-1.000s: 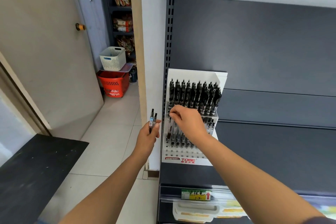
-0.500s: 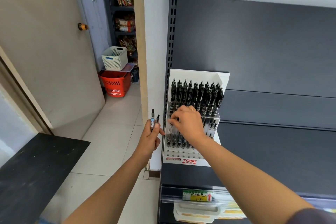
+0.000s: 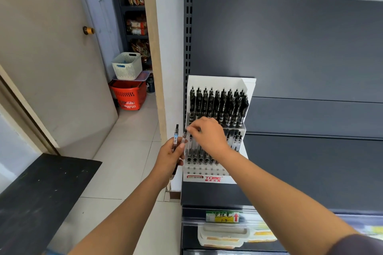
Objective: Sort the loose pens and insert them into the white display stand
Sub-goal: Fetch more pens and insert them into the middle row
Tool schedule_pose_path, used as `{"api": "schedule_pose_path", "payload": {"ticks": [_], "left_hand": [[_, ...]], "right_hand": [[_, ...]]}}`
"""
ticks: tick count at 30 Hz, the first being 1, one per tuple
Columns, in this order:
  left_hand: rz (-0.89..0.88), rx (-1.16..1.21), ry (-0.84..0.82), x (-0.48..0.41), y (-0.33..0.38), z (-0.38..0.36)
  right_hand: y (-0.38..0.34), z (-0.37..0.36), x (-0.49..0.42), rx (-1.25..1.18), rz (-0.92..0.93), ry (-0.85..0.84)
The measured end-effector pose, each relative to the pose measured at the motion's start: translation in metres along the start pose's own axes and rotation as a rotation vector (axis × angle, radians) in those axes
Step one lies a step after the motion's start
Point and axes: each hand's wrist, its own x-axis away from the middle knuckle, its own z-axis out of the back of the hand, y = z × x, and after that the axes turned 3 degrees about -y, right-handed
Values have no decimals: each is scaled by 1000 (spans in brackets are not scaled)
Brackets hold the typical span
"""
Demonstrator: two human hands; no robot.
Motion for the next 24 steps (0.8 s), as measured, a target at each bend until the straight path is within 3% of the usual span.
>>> {"api": "schedule_pose_path", "payload": {"ticks": [7,15,24], "left_hand": [[-25,-33,-53,-2,4,-6],[-33,-67,146,-3,-1,4],[65,-6,104,-1,-3,9]], "right_hand": [[-3,9,7,-230,-34,-56],[2,23,12,-134,37,29],[-3,24,10,12,122,33]]}}
